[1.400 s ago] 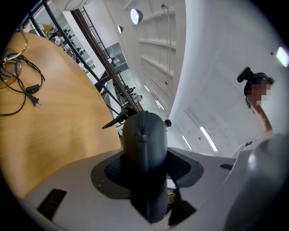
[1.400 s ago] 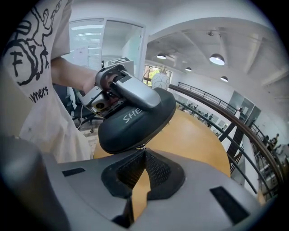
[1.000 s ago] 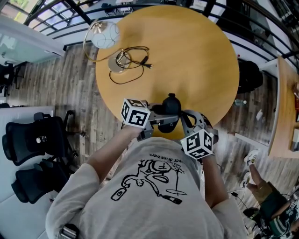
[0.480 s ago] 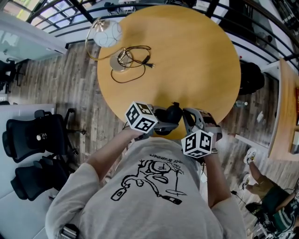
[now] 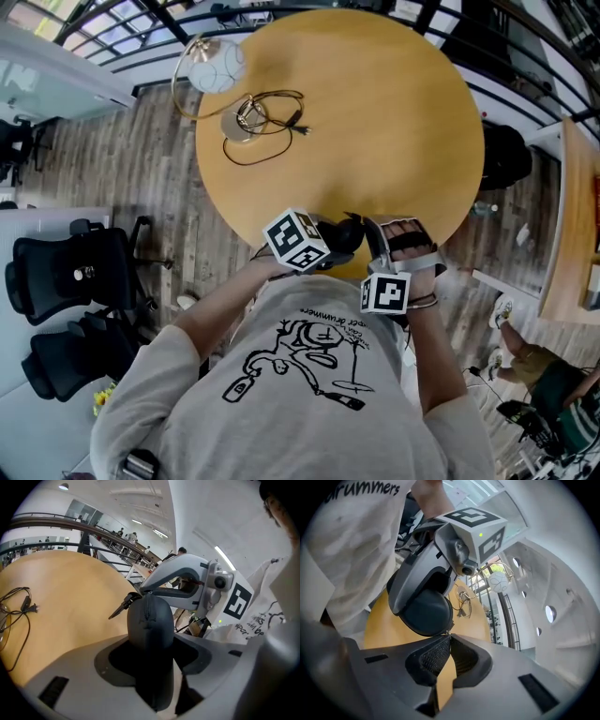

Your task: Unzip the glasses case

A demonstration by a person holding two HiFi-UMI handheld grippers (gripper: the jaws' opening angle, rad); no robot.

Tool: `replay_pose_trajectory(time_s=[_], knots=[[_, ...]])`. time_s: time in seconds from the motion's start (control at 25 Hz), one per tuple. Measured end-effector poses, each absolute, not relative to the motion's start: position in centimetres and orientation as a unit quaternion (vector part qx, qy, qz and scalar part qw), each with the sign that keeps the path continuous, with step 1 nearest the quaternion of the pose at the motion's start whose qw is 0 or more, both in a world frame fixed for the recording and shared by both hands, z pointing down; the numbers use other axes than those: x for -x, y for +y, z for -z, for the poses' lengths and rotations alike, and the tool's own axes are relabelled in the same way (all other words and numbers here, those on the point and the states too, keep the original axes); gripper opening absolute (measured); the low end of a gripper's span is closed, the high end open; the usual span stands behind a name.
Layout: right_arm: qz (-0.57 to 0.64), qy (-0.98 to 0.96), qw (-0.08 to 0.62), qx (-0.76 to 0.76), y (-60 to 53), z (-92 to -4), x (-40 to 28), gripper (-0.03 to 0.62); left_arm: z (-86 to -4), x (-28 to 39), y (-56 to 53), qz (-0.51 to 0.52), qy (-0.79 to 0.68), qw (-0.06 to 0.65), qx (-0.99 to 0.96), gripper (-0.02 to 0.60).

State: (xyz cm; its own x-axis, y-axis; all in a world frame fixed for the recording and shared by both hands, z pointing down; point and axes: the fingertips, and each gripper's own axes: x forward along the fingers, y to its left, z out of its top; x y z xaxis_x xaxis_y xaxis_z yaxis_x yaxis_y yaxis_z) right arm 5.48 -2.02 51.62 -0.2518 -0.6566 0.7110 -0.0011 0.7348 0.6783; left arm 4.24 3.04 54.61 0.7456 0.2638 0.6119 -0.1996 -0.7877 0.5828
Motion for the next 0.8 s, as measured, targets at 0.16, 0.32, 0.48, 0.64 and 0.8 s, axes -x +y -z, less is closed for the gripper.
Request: replay_pose_trajectory(time_s=[0.16, 0.32, 0.48, 0.64, 0.8], knots=[[0.23, -0.761, 0.55, -0.256, -2.6, -51.8, -5.6, 0.025, -54.9, -4.1, 2.7, -0.344, 0.011, 0.333, -0.878, 0.232], [0.111, -0.789, 0.506, -0.329, -3.7, -51.4, -7.4, 0.026, -55.2, -3.8, 1.6, -0.287, -0.018, 0.391, -0.874, 0.235], [0.036, -0.801, 0.476, -0.362, -4.0, -51.7, -8.6, 0.026, -57.0, -3.3, 0.1, -0.252, -0.053, 0.419, -0.871, 0.242], [-0.036, -0.814, 0.436, -0.382, -3.3, -52.4, -8.6, 0.026, -61.3, -3.0, -1.8, -0.289, -0.094, 0.379, -0.874, 0.247], [-0.07, -0.821, 0.421, -0.379, -2.2, -53.3, -7.6, 0.025, -64.4, -4.1, -3.5, -0.302, -0.122, 0.377, -0.867, 0.251]])
